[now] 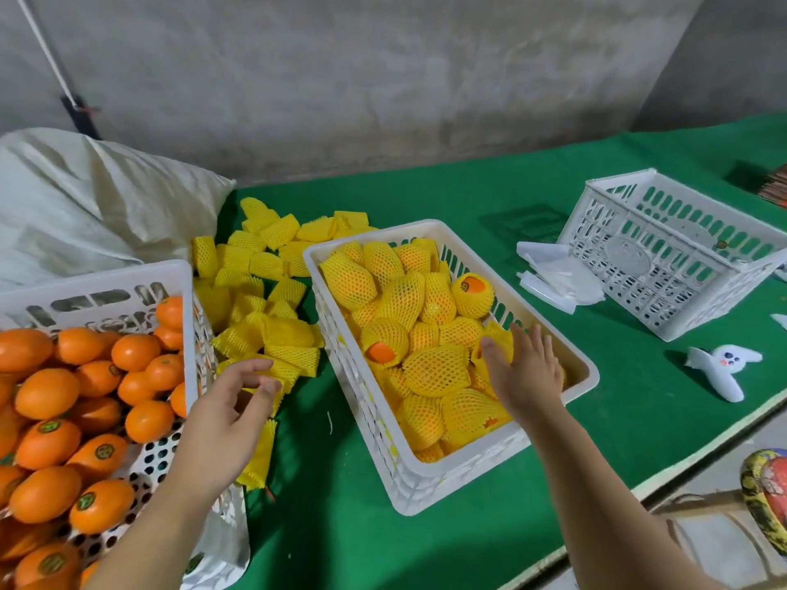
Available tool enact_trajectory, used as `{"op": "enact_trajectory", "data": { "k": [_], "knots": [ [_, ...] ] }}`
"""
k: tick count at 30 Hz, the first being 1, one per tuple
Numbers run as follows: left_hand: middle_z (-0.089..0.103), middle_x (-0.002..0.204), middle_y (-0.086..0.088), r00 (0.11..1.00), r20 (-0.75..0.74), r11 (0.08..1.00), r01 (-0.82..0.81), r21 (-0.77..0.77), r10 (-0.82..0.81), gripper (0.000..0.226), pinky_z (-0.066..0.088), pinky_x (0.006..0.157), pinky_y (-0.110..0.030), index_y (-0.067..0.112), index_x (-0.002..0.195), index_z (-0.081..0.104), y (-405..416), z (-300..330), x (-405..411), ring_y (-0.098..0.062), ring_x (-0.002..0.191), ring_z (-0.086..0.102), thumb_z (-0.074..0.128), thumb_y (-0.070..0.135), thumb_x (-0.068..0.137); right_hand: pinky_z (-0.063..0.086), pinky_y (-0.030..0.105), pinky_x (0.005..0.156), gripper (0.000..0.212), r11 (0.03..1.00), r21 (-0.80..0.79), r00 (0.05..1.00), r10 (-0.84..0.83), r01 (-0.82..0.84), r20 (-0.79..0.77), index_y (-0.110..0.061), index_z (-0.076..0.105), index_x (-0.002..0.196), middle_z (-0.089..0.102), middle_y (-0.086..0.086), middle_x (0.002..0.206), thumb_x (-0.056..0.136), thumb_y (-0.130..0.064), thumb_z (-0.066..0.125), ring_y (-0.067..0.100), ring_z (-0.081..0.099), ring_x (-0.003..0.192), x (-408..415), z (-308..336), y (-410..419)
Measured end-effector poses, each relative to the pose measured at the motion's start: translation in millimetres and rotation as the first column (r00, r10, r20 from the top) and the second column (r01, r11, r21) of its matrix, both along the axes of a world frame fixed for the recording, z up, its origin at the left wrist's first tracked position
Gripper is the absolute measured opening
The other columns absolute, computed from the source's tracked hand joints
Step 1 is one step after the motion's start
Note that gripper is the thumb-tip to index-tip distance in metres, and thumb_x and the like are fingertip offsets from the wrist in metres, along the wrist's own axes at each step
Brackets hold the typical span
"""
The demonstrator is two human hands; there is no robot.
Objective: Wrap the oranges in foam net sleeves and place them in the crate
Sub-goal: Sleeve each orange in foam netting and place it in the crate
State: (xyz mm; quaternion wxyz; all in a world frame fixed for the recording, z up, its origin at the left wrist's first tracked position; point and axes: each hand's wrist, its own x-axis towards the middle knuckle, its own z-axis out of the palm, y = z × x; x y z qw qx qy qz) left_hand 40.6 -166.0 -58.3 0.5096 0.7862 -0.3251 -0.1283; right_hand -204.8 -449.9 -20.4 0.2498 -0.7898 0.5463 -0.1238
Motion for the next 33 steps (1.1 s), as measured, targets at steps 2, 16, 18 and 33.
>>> {"op": "enact_trajectory", "data": {
  "k": [2,16,18,33],
  "knots": [
    [0.072,0.11,0.015,0.998,-0.04,0.997,-0.056,-0.058,0.054,0.019,0.061,0.076,-0.048,0.046,0.123,0.061,0.3,1.8,-2.2,-0.014,0.088,0.071,0.057,0.037,0.106,0.012,0.051,0.127,0.071,0.988,-0.031,0.978,0.154,-0.151,0.144,-0.029,0.024,0.162,0.005,0.0,0.172,0.101,-0.062,0.042,0.02,0.001,0.158,30.8,5.0,24.1],
    [0.062,0.125,0.009,0.927,0.342,0.963,0.063,0.262,-0.154,0.026,0.036,0.102,-0.026,0.026,0.126,0.071,28.8,8.8,-3.3,-0.015,0.12,0.052,0.066,0.026,0.101,0.01,0.056,0.125,0.082,0.535,0.273,0.333,0.773,-0.8,-0.54,-0.036,0.011,0.162,-0.009,0.008,0.171,0.095,-0.054,0.055,0.041,-0.001,0.155,196.7,-81.5,106.3],
    [0.064,0.121,0.012,0.926,0.353,0.966,0.04,0.255,-0.132,0.024,0.038,0.098,-0.026,0.029,0.123,0.072,27.7,7.0,-2.8,-0.014,0.115,0.053,0.064,0.029,0.1,0.016,0.057,0.124,0.093,0.635,0.301,0.494,0.756,-0.711,-0.429,-0.03,0.0,0.161,-0.002,0.01,0.171,0.093,-0.052,0.061,0.04,0.004,0.155,208.2,-88.0,103.9],
    [0.055,0.14,-0.012,0.807,0.355,0.284,-0.242,0.928,-0.472,0.042,0.026,0.117,-0.047,0.016,0.139,0.05,-34.0,6.7,14.8,-0.034,0.134,0.045,0.043,0.038,0.104,0.013,0.051,0.125,0.102,0.676,0.081,0.46,0.579,-0.732,-0.674,-0.019,0.001,0.161,-0.001,0.019,0.167,0.09,-0.042,0.071,0.039,0.002,0.154,242.5,-113.3,87.9]
  ]
}}
